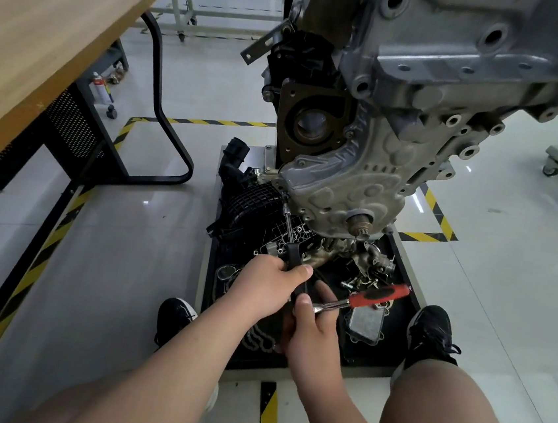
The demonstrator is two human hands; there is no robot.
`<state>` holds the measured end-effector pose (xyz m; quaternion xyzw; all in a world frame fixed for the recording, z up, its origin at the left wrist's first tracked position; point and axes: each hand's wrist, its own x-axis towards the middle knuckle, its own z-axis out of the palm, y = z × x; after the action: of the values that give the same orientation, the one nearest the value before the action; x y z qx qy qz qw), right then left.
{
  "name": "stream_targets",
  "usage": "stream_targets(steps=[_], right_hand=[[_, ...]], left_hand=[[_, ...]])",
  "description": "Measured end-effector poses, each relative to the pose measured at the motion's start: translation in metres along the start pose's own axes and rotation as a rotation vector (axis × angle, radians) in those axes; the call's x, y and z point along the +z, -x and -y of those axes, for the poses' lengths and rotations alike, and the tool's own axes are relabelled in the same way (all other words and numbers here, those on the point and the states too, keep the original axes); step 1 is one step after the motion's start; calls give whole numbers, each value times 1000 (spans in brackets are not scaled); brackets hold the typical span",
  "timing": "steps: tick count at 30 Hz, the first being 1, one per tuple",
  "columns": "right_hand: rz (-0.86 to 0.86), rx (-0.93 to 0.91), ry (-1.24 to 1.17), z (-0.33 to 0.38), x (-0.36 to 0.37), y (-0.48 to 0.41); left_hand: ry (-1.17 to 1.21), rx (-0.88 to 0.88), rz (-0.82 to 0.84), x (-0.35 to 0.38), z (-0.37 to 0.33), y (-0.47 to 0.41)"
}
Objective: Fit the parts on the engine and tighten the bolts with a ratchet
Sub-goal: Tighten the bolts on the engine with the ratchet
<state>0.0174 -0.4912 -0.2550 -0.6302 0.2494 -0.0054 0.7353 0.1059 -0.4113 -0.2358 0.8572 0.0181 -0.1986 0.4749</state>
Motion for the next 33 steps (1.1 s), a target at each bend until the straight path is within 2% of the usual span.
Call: stream_targets(steps=[3,5,8,11,13,23,26,33], right_hand=[[42,-284,365,-3,-2,2],[55,-333,494,-3,0,2],[39,-228,248,-6,1,0],[55,30,-75,-4,4,-2],[82,128,-244,-2,4,-3],[345,562,-1130,8,-1,-5],[377,608,-1187,8,0,-4],[365,582,-1062,11,0,-3]], left_hand=[[-18,-1,-19,-2,0,-1],[-17,0,-23,-2,1,-1],[4,10,-18,-1,3,-2],[8,22,-11,-3,3,-3],[7,18,1,-4,3,-3],[94,-56,102,-1,4,-6],[81,-52,79,-1,5,-6],[64,-42,31,-2,5,-4]])
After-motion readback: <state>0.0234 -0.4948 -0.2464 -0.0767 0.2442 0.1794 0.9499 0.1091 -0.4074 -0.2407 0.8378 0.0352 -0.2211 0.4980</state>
